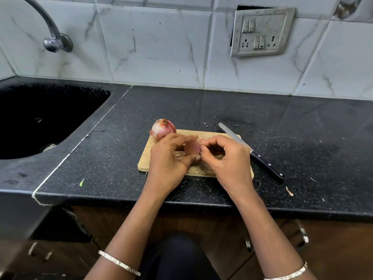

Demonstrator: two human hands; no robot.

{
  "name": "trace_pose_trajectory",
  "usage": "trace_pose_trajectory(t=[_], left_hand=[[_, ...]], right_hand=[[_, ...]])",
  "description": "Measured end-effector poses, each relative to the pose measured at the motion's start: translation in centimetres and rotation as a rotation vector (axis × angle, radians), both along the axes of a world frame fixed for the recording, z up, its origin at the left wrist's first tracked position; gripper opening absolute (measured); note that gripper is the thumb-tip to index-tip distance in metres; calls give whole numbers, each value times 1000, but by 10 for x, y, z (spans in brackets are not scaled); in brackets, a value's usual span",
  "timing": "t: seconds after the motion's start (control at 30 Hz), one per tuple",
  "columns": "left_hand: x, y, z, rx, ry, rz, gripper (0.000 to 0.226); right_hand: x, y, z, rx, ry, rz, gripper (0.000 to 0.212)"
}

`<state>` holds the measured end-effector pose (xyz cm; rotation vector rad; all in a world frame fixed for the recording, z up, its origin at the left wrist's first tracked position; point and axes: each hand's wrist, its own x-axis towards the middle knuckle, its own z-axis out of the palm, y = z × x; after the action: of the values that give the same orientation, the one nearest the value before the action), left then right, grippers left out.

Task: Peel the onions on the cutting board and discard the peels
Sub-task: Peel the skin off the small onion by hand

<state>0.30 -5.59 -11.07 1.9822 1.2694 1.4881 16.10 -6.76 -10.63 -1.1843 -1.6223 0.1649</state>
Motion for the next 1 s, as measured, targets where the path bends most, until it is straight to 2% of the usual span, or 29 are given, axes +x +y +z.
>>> trace_pose_trajectory(t=[0.13,0.23,0.4,0.77,0.93,1.0], left_hand=[[2,-2,0,-17,-57,-40,44],[3,-4,1,-77,-132,-96,44],[4,-7,5,-186,-273,-207,44],[3,-6,3,-229,-290,-304,41],[1,-6,3,-214,-289,-296,43],[0,-5,3,-173,-264,-282,43]], right_hand=[[-1,0,-1,1,-46,-31,7],[0,0,0,-22,-13,-56,1],[0,-1,3,-36,48,-100,3],[3,-2,5,-55,160,-145,7],[7,-1,3,-28,243,-223,2],[9,1,2,-23,246,-227,6]])
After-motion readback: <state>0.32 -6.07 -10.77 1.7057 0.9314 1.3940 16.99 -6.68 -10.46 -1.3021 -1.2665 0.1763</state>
